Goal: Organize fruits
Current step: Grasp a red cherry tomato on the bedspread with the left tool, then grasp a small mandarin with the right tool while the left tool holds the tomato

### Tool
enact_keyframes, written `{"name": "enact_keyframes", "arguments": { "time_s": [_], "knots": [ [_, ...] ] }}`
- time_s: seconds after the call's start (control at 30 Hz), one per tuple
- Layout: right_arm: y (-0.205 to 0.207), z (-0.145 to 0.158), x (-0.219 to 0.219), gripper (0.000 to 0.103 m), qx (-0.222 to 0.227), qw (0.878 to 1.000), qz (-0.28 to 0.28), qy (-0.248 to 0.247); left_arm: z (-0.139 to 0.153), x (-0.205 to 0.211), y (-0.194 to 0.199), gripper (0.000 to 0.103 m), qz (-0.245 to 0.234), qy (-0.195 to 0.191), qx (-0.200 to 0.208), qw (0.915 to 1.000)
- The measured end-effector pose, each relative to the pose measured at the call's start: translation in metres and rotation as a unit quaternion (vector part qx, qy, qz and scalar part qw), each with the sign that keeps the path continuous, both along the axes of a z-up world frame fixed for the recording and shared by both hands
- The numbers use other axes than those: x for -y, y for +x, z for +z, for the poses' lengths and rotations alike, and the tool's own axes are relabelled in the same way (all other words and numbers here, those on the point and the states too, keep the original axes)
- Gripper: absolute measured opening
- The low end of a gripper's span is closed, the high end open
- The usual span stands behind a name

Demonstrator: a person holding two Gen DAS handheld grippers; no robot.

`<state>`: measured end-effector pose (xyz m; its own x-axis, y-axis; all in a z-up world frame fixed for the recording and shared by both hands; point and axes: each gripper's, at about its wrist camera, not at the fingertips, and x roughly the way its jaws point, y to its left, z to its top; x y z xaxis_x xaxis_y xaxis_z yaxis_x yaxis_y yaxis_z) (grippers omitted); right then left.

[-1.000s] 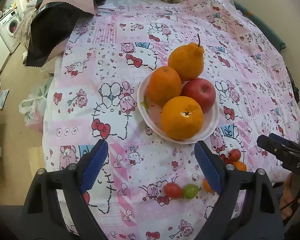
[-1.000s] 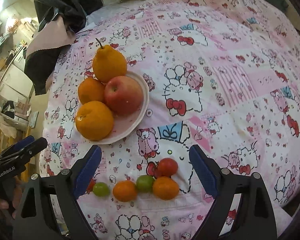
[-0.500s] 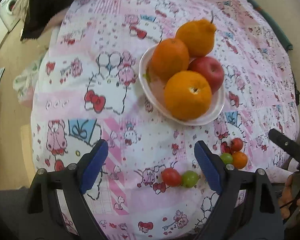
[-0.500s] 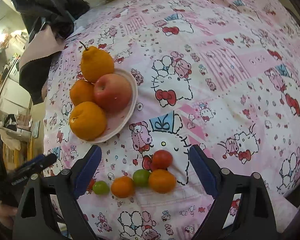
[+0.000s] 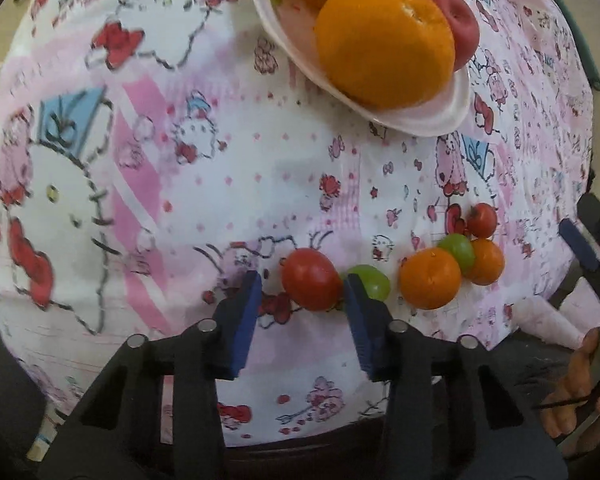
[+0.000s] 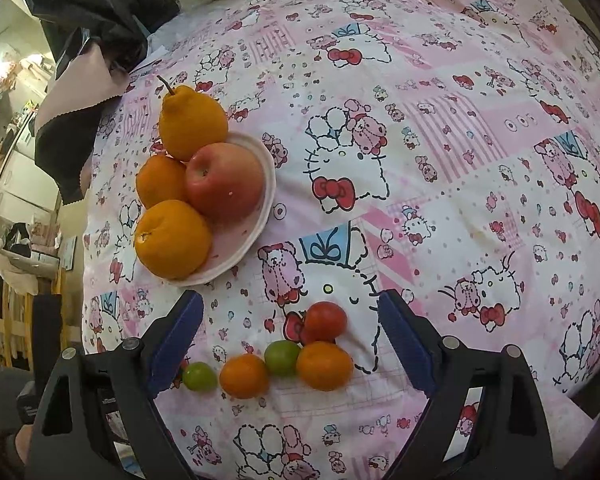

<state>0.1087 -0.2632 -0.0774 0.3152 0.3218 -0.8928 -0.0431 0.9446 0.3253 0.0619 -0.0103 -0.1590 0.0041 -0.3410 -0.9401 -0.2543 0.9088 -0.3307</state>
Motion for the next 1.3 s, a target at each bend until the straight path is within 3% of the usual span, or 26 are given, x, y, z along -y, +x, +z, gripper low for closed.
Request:
{"name": "enact_keyframes", "arguments": {
  "time_s": [0.23,0.3,0.33,0.53,0.63,0.73,0.83,0.9,1.03,1.23,1.3],
  "knots": [
    [0.000,0.000,-0.005,0.092,0.002,1.000,0.009,0.000,-0.007,-0.002,0.007,0.037,0.019,-0.004,-0.006,0.9998],
    [0.001,0.000,-0.004,0.092,0.001,1.000,0.009,0.001,-0.006,0.002,0.007,0.027,0.014,-0.005,-0.003,0.9999],
    [0.001,0.000,-0.004,0.092,0.001,1.000,0.008,0.001,-0.006,0.003,0.008,0.027,0.008,-0.004,-0.004,1.0000],
    [0.002,-0.005,-0.002,0.092,-0.012,1.000,0.007,0.009,0.015,0.005,0.012,0.027,-0.013,0.020,0.033,0.9992],
    [0.000,-0.016,-0.008,0.092,-0.049,0.998,0.025,0.026,0.029,-0.001,0.013,0.027,-0.015,0.042,0.063,0.9970],
    [-0.012,-0.035,-0.032,0.091,-0.102,0.991,0.079,0.044,0.040,-0.007,0.015,0.027,-0.015,0.057,0.087,0.9945],
    [-0.021,-0.043,-0.049,0.079,-0.123,0.984,0.111,0.068,0.044,-0.012,0.015,0.027,-0.013,0.062,0.094,0.9935],
    [-0.024,-0.054,-0.055,0.065,-0.145,0.981,0.111,0.063,0.047,-0.014,0.014,0.027,-0.014,0.070,0.100,0.9924],
    [-0.025,-0.070,-0.061,0.059,-0.166,0.980,0.106,0.030,0.049,-0.018,0.014,0.027,-0.007,0.071,0.104,0.9920],
    [-0.024,-0.080,-0.073,0.056,-0.170,0.978,0.115,0.024,0.057,-0.021,0.013,0.027,-0.007,0.072,0.117,0.9906],
    [-0.023,-0.080,-0.077,0.049,-0.163,0.979,0.121,0.011,0.057,-0.023,0.012,0.027,-0.005,0.074,0.119,0.9901]
  ]
}}
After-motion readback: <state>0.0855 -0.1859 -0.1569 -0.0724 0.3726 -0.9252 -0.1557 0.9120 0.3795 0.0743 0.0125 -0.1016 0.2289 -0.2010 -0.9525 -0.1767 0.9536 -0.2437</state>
